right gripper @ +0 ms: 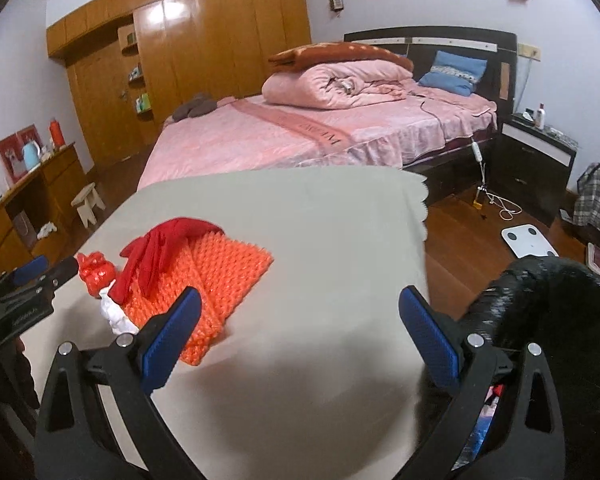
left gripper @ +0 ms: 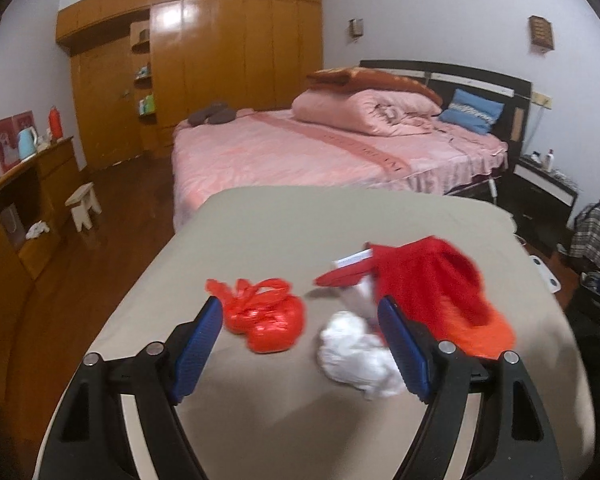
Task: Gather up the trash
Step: 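Move both open grippers back to the pile on the bed, then grasp the red plastic bag with the left gripper while the right grasps the orange mesh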
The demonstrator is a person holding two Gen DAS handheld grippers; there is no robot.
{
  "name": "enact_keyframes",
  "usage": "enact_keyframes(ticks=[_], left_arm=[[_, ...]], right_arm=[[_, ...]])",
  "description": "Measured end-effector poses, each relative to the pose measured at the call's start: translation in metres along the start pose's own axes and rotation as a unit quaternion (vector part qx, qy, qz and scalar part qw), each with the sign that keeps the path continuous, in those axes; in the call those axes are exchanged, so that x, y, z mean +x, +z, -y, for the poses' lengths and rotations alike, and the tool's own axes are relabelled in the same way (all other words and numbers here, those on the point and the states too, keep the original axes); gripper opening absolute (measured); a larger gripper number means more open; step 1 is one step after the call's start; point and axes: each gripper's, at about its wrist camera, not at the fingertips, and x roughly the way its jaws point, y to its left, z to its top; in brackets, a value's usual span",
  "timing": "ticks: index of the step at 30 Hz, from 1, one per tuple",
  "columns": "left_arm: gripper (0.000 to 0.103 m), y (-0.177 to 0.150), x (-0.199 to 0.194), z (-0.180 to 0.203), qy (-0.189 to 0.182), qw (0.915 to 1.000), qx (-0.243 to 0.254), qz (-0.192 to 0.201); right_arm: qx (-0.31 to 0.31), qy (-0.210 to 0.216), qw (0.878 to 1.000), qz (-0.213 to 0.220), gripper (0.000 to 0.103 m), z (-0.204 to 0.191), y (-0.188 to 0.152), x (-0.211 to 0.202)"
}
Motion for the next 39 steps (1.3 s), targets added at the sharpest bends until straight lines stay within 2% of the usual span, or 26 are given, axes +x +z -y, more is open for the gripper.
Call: enact_keyframes(ticks=[9,19,21,22,23,26,33,39], left_arm=[[0.078,-0.004,0.045,-0.020,0.015,0.9992,-0.007,-0.038],[0.078,-0.005,0.077,-0.032,-0.003,0.9969,-0.024,-0.075],[0.071,-0.005,0.083,-0.032,-0.006,0.9962,-0.022,-0.084],[0.061,-0.007,0.084,-0.032,-0.010,0.9956,-0.022,-0.090],[0.056,-0.008,0.086,-0.032,-0.015,0.9951,-0.021,-0.096],[0.050,-0.008,0.082,-0.030,-0.020,0.9958,-0.020,-0.087],[0.049,-0.006,0.047,-0.033,-0.017,0.9983,-0.031,-0.047],[0.049,-0.017,0.023,-0.025,-0.014,0.9987,-0.017,-0.046]], right_arm=[[-0.005,-0.008,1.000,-0.019,0.096,-0.007,-0.009,0.022],[-0.010,-0.010,0.999,-0.030,0.096,-0.012,-0.012,0.035],[-0.012,-0.009,0.999,-0.030,0.096,-0.014,-0.012,0.036],[-0.012,-0.008,0.999,-0.031,0.096,-0.015,-0.012,0.037],[-0.012,-0.007,0.999,-0.031,0.096,-0.016,-0.012,0.037],[-0.016,-0.001,0.999,-0.027,0.096,-0.021,-0.010,0.036],[-0.025,0.016,0.999,-0.029,0.096,-0.031,-0.010,0.036],[-0.035,0.034,0.998,-0.038,0.096,-0.045,-0.012,0.042]])
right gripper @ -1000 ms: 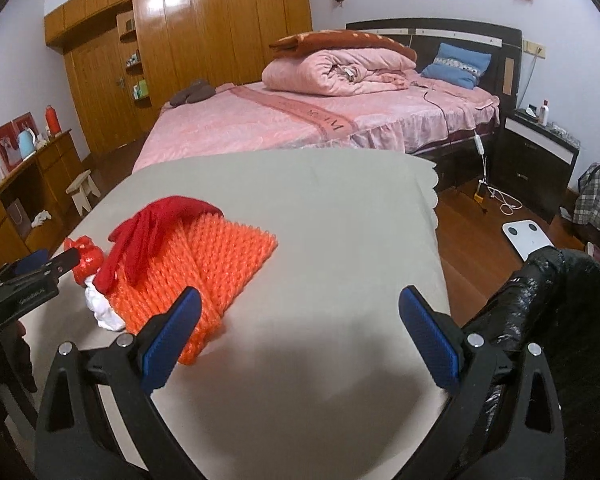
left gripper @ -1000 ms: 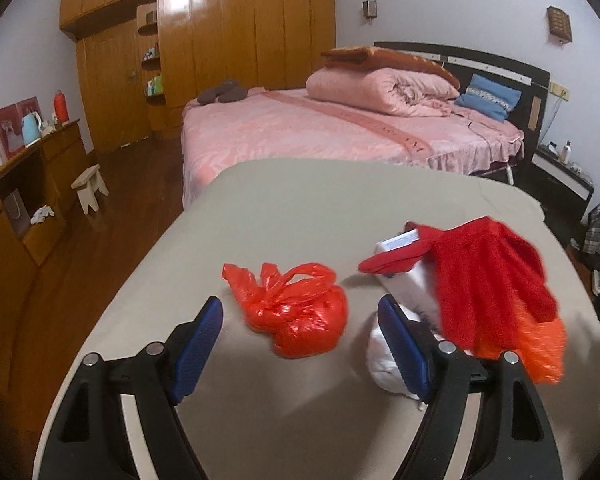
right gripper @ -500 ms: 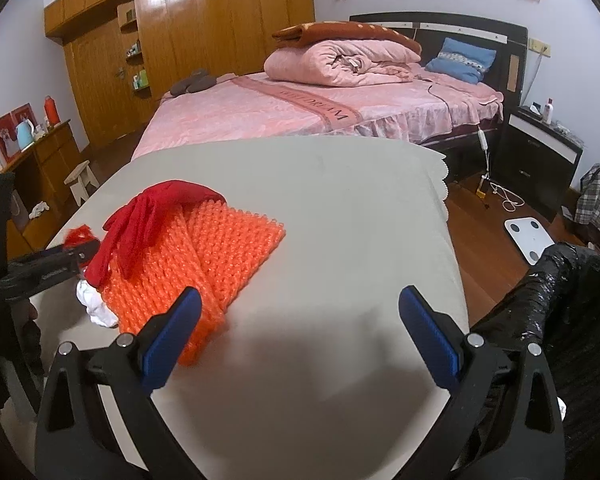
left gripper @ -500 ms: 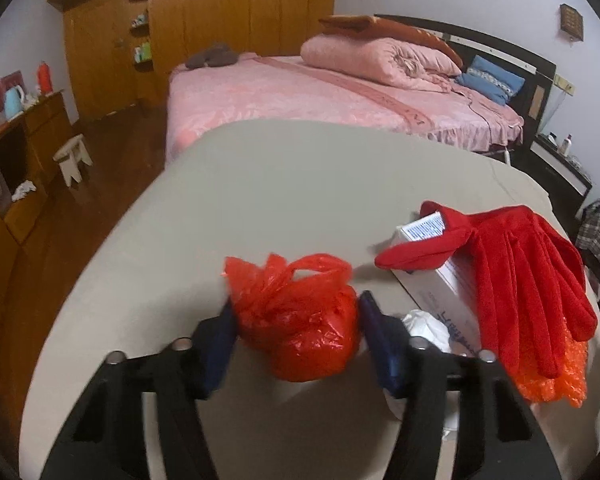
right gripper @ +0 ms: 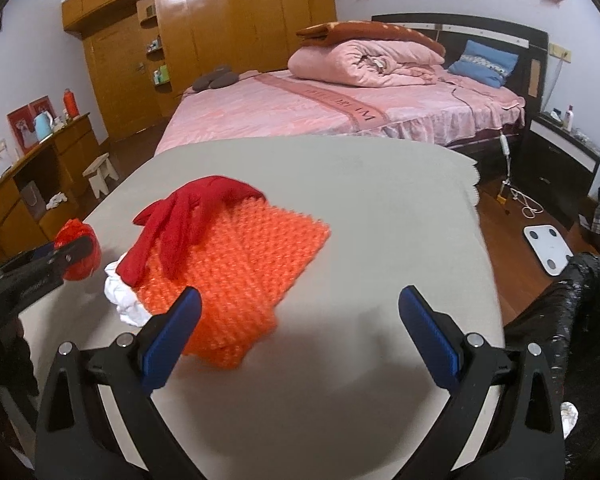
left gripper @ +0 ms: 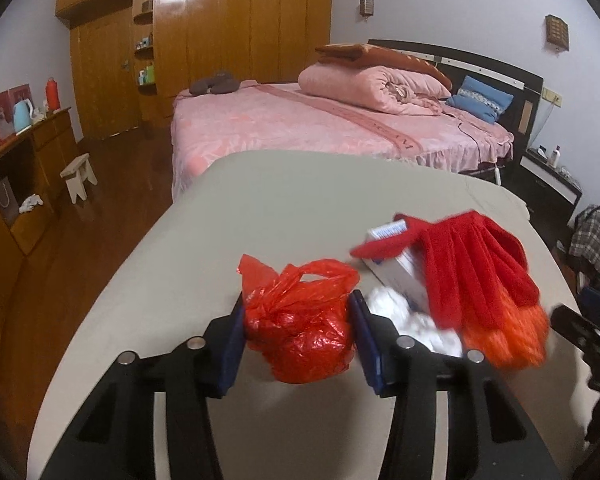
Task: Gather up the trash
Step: 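Grasp the red plastic bag with the left gripper while the right grasps the orange mesh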
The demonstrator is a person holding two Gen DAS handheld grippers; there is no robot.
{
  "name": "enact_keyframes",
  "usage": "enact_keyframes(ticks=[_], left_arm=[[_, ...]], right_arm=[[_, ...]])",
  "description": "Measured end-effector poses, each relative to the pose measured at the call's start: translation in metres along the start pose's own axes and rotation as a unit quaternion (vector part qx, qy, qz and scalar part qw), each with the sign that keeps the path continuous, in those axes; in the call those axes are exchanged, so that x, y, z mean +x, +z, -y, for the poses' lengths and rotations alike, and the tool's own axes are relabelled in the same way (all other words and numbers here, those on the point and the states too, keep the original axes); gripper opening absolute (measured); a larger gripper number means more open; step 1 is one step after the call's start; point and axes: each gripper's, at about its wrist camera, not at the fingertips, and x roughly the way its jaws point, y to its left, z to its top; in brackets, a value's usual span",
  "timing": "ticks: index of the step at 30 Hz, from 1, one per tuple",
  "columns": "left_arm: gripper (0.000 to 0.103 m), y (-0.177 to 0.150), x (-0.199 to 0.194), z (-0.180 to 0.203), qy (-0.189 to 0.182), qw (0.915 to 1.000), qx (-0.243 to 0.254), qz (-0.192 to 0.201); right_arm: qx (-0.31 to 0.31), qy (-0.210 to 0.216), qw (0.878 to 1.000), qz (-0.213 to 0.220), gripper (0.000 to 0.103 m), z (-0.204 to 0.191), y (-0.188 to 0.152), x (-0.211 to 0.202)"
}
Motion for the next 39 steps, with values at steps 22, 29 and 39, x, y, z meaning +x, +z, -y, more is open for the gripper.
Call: enact_keyframes(ticks=[22,29,39], left_arm=[[0.049,-0.020,-0.023,0.024,-0.013,0.9999,0.010,-0.005],[0.050,-0.025,-0.037,0.046,-0.032,0.9991,0.029,-0.001],[0.050,-0.035,-0.039,0.080,-0.063,0.9969,0.046,-0.009]], right_arm=[[-0.016,0.113,0.993,-0.027,0.012,-0.011,-0.005,-0.020],[0.004,0.086,0.996,-0.018,0.012,0.007,-0.019,-0.050],[0.029,0.047,0.998,-0.042,0.023,0.035,-0.048,-0.059]])
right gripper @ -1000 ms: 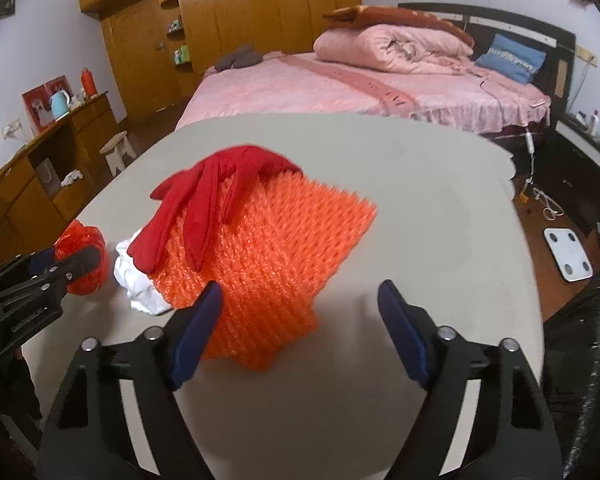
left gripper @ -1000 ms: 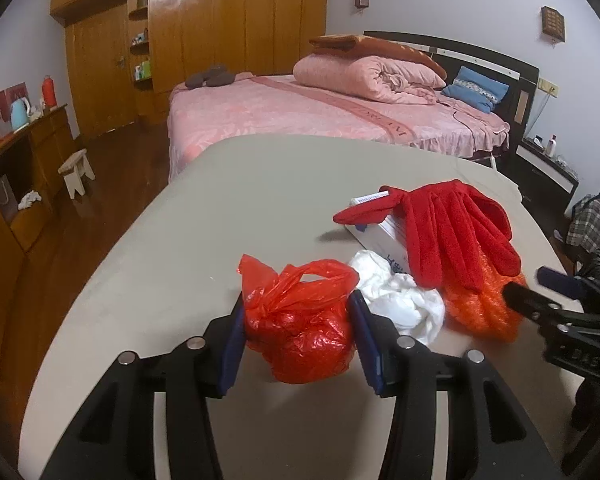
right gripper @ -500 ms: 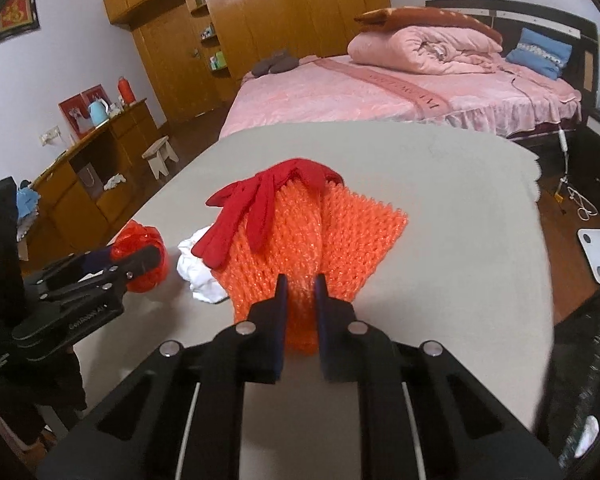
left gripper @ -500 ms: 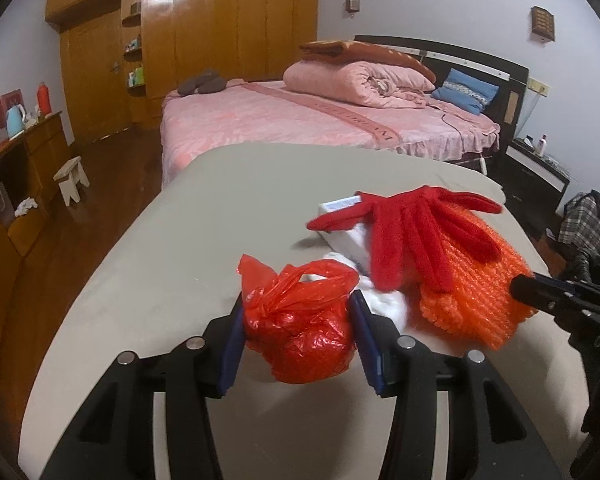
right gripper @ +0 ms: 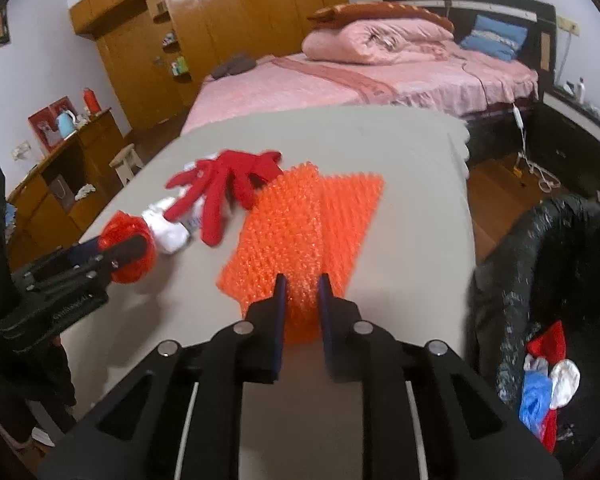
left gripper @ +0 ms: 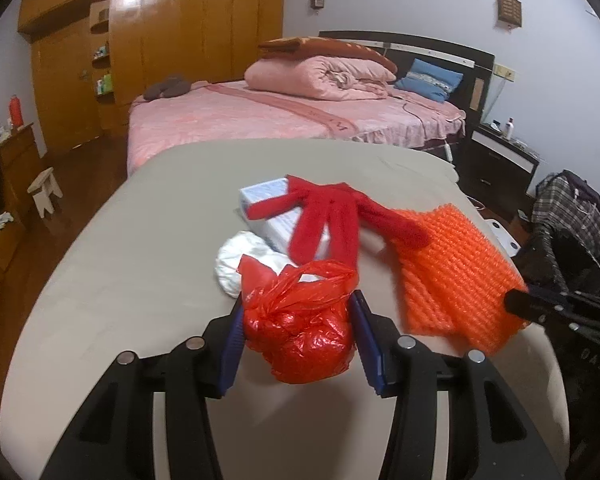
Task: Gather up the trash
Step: 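Grasp the red plastic bag with the left gripper while the right grasps the orange mesh, then lift the red bag and orange mesh off the bed with both grippers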
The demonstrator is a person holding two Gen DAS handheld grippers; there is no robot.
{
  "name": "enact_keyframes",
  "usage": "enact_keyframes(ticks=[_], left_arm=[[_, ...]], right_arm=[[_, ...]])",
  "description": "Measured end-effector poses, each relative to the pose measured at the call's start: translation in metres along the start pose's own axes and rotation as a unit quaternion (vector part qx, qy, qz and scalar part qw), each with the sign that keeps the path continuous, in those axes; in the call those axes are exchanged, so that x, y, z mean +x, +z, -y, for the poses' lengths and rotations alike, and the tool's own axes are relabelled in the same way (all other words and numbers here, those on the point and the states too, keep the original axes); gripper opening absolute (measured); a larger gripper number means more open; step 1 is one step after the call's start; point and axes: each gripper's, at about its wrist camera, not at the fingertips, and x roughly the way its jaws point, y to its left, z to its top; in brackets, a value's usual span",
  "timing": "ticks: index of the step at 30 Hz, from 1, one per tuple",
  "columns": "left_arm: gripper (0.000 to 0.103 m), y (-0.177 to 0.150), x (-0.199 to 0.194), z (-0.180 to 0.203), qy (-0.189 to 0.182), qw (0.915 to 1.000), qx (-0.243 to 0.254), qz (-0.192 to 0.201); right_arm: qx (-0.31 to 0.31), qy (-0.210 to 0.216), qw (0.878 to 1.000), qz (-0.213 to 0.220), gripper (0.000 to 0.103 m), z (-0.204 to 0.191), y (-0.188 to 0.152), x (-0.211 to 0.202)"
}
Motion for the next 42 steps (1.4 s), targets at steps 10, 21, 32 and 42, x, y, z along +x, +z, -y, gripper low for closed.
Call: enact_keyframes(ticks=[10,21,32,42], left_arm=[[0.049,0.001,0.001,-0.004,0.006,1.0000,-0.005,0.002],[0.050,0.001,-0.002,-0.004,0.008,0.9999,-0.005,0.004],[0.050,0.005,-0.011,0.002,0.005,0.9999,-0.003,0.014],[0.050,0.017,-0.037,0.024,-0.006,0.9988,0.006,0.047]], right_arm=[[-0.013,-0.008,0.999,0.030,0.056,0.003,0.018,0.004],[-0.031,-0.005,0.999,-0.018,0.033,-0.009,0.021,0.041],[-0.029,0.030,0.999,0.027,0.013,-0.008,0.030,0.001],[-0.005,0.022,0.997,0.070,0.013,0.007,0.039,-0.044]])
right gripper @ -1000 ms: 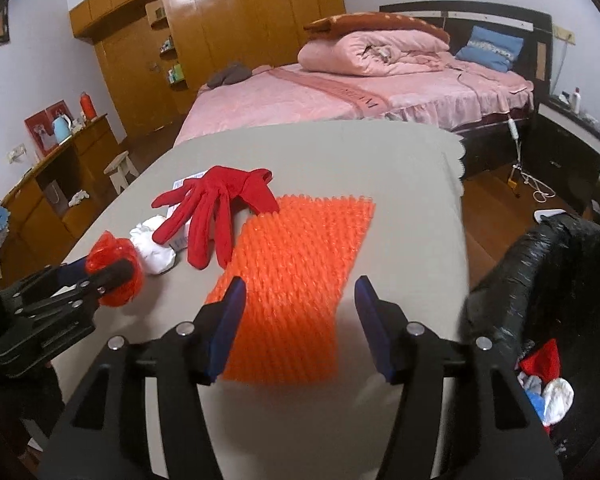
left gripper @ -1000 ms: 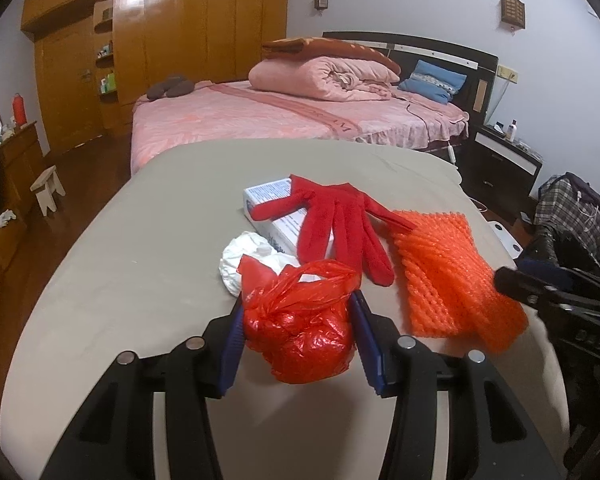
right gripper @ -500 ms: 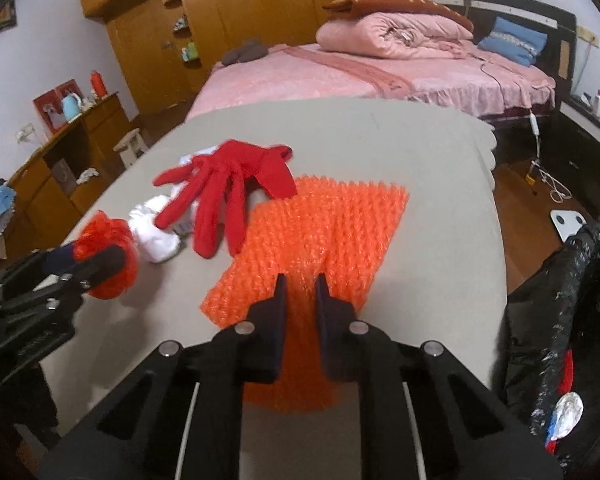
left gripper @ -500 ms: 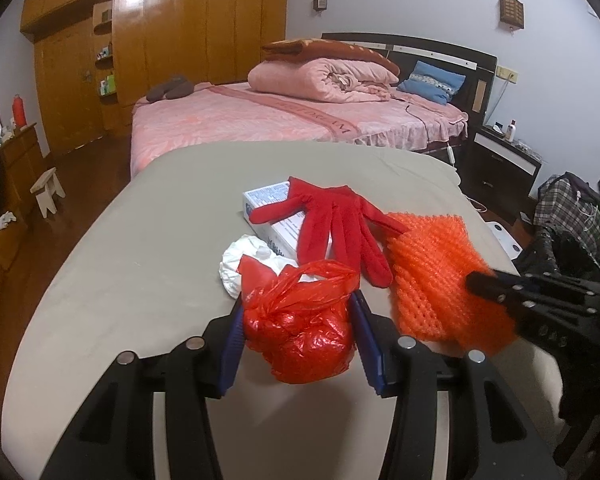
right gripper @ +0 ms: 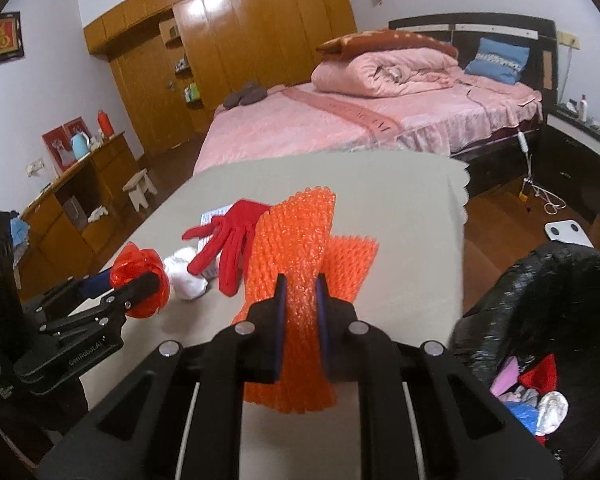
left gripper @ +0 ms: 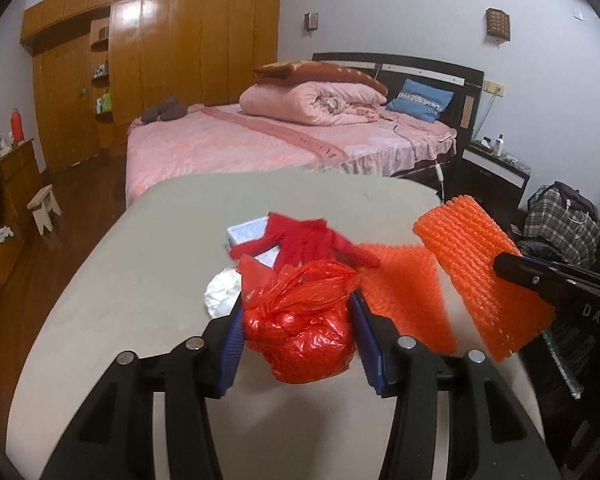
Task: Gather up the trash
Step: 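Lift the red bag and orange mesh off the bed with both grippers, then carry the red bag and orange mesh over the bin and release both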
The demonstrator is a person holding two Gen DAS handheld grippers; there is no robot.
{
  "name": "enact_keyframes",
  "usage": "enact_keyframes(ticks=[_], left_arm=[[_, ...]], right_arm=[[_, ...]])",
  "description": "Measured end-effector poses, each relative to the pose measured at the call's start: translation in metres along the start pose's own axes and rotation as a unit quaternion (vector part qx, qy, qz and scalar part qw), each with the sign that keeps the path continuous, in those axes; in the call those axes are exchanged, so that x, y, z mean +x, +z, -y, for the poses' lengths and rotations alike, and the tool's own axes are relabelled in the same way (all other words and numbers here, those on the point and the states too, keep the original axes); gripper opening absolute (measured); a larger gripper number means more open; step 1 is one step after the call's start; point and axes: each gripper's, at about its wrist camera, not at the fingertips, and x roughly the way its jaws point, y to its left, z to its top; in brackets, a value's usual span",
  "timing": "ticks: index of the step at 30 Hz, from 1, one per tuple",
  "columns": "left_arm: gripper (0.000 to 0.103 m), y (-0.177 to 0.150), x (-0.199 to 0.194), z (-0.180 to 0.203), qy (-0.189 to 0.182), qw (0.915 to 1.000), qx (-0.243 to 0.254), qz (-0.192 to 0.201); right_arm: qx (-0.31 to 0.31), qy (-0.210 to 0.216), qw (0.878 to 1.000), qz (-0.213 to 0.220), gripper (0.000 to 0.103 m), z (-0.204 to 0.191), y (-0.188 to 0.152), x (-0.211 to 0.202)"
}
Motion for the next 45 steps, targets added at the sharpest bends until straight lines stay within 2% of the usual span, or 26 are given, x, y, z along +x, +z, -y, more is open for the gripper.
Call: enact_keyframes(ticks=[10,21,32,45], left_arm=[[0.050,0.012,-0.018,0.036,-0.036,0.9990,0.016,0.021],[0.050,0.027,-0.019,0.093,-0.098,0.9937,0.046,0.031],[0.050,0.039,-0.018,0.167,-0.164,0.9820,0.083,0.042],[0.050,0.031,-0.008,0.256,-0.240,0.9625,0.124,0.024]], right_arm=[[0.016,-0.025,0.999,0.032,0.013,0.024,0.005,-0.040],[0.041,-0.070,0.995,0.049,0.013,0.067,-0.003,-0.077],[0.072,-0.128,0.987,0.062,0.013,0.118,-0.023,-0.116],[0.107,-0.202,0.972,0.062,0.013,0.181,-0.053,-0.154]])
